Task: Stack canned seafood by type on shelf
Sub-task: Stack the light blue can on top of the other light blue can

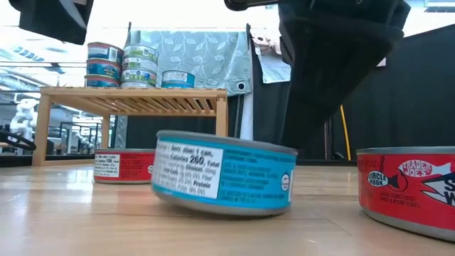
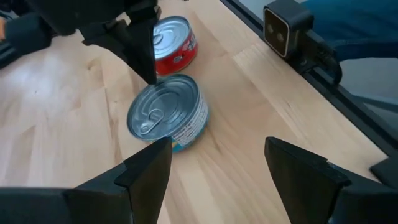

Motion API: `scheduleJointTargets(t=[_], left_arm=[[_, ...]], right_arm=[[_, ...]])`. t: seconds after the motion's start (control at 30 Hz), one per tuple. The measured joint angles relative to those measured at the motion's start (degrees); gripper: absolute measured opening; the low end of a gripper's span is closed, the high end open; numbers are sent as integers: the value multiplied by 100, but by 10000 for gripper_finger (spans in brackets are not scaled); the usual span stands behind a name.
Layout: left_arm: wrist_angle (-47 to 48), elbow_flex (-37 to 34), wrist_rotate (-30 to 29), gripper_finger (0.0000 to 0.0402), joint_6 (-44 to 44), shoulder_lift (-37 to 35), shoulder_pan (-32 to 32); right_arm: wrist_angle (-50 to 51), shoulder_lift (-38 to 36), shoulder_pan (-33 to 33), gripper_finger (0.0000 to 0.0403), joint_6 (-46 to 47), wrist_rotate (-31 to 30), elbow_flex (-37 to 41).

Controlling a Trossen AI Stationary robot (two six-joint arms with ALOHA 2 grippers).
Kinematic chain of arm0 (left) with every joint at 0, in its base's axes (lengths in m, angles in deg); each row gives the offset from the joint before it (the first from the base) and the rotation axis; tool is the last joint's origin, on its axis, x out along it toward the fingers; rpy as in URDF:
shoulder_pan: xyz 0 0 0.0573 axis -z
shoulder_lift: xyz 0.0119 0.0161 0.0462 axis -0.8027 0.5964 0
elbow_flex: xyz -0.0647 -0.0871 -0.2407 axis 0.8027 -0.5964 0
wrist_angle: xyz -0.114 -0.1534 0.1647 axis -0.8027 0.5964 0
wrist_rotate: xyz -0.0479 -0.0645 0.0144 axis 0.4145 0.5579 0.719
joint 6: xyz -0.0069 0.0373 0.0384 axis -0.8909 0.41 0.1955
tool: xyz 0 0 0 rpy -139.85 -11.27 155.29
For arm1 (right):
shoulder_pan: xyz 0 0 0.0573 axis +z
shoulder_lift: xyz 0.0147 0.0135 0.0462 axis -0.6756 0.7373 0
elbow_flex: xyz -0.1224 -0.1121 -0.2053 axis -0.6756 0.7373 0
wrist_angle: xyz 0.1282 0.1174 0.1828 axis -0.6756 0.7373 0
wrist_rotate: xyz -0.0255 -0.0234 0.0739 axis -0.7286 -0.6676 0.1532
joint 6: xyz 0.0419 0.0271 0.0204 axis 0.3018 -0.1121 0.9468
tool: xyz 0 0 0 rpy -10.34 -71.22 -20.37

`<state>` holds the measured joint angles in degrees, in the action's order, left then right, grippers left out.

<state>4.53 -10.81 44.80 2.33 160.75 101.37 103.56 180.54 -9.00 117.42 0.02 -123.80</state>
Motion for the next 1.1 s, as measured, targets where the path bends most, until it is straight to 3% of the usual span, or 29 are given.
scheduleJointTargets(t=[0.6,1.1], left_arm=[[-429,0,31,265,869,-2,-214],[-531,0,299,265,1177,-2,-747]], right_arm=[[74,79,0,0,17,-9,44],[-674,68,4,0,-76,-90,627]])
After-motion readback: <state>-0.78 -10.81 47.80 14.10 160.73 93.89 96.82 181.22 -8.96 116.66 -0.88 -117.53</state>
